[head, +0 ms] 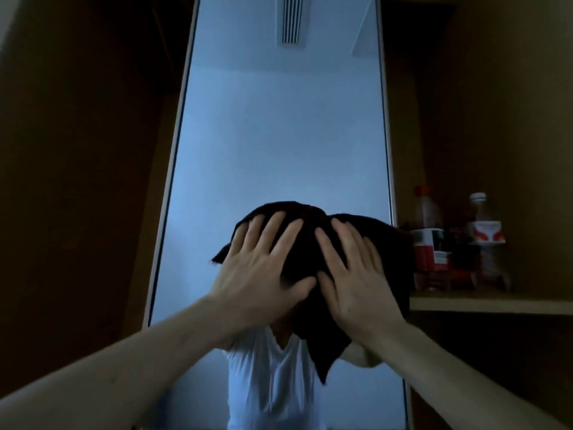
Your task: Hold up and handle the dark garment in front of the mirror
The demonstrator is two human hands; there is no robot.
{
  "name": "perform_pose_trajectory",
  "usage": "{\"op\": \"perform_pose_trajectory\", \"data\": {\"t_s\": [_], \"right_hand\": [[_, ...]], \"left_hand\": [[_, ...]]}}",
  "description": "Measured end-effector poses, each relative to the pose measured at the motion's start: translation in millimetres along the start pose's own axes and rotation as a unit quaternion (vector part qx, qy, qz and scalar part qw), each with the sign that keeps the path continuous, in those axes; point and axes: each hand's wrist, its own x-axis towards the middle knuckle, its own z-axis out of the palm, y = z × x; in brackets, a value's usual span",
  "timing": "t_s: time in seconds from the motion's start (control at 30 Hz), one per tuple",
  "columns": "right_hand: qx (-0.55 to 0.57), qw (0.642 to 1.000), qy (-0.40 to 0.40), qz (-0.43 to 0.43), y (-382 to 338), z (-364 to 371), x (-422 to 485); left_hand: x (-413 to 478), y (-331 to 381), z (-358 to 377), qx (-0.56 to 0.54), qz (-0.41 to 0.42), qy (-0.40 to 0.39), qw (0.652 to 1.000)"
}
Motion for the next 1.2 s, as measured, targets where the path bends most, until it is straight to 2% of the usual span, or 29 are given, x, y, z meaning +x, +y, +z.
{"op": "perform_pose_trajectory", "data": {"t_s": [0.13,0.23,0.33,0.4,0.57,0.67,0.77,1.0,1.2], "right_hand": [[-0.038,0.999,-0.009,0.008,15.6,-18.4,76.8],[-0.071,0.995,-0.049,0.052,28.1,-46.5,151.7],[-0.054,0.99,-0.099,0.083,32.1,-66.3,187.4],[-0.024,0.991,-0.095,0.087,32.1,-61.1,173.7],[-0.061,0.996,0.012,0.071,20.2,-15.8,68.9],[-0.052,0.998,-0.002,0.042,21.0,-5.2,28.4],[-0.054,0.998,-0.007,0.024,31.0,-15.1,44.3],[-0.03,0.993,-0.05,0.098,61.2,-59.6,164.9],[-0.03,0.993,-0.025,0.112,56.1,-44.6,127.9]], "left_hand": [[61.8,-22.4,-19.5,0.024,-0.035,0.028,0.999],[129.7,-35.5,-46.9,0.015,-0.092,0.012,0.996],[167.4,-35.2,-65.1,0.002,-0.111,-0.013,0.994],[162.0,-28.9,-61.0,-0.015,-0.11,-0.005,0.994],[80.9,-1.3,-17.8,0.002,-0.029,0.046,0.999],[48.9,2.4,-6.1,0.028,0.025,0.032,0.999],[67.8,-6.9,-15.1,0.022,0.021,0.009,0.999],[180.8,-9.1,-51.4,-0.041,-0.083,0.004,0.996],[154.4,4.8,-39.3,-0.035,-0.058,0.022,0.997]]}}
